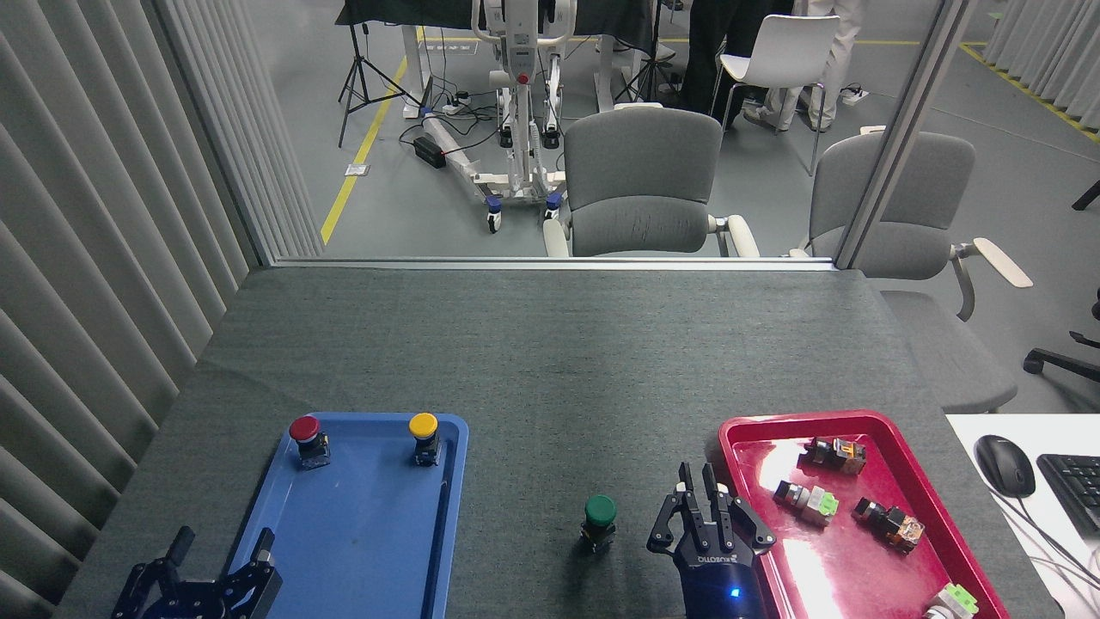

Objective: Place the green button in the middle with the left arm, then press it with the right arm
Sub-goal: 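Lift the right hand off the button and retract it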

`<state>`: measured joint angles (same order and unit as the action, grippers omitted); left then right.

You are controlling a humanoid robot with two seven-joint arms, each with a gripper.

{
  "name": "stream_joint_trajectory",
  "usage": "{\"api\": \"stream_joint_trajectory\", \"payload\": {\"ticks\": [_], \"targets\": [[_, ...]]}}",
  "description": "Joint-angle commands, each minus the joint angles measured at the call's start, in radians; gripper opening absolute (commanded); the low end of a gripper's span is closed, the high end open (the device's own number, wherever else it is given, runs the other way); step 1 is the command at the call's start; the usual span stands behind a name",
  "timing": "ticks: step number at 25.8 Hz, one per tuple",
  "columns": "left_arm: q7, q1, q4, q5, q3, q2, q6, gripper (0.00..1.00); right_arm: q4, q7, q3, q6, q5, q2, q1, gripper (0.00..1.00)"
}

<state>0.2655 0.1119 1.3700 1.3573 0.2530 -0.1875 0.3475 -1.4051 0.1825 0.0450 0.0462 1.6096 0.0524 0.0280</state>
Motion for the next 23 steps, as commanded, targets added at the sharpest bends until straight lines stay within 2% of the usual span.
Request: {"api": "stream_joint_trajectory", "payload": {"ticks": [1,10,19,23], "targets": [[0.001,0.000,-0.008,-0.007,0.000,-0.007,0.002,0.99,0.000,0.002,-0.004,-0.003,0.000,-0.003,0.015,0.99],[0.003,-0.001,-0.023,-0.013,0.000,-0.012,0.002,0.99,-0.006,0.023,-0.005,-0.003,0.000,-0.023,0.052,0.99],[0.003,-0.001,-0.023,-0.015,0.000,-0.020,0.002,0.99,-0.077,0.051,-0.005,-0.003,0.001,-0.037,0.168,0.99],[0.003,-0.001,-0.023,-0.015,0.000,-0.020,0.002,0.99,-0.089,0.058,-0.005,-0.002,0.003,-0.039,0.173,0.99]]}}
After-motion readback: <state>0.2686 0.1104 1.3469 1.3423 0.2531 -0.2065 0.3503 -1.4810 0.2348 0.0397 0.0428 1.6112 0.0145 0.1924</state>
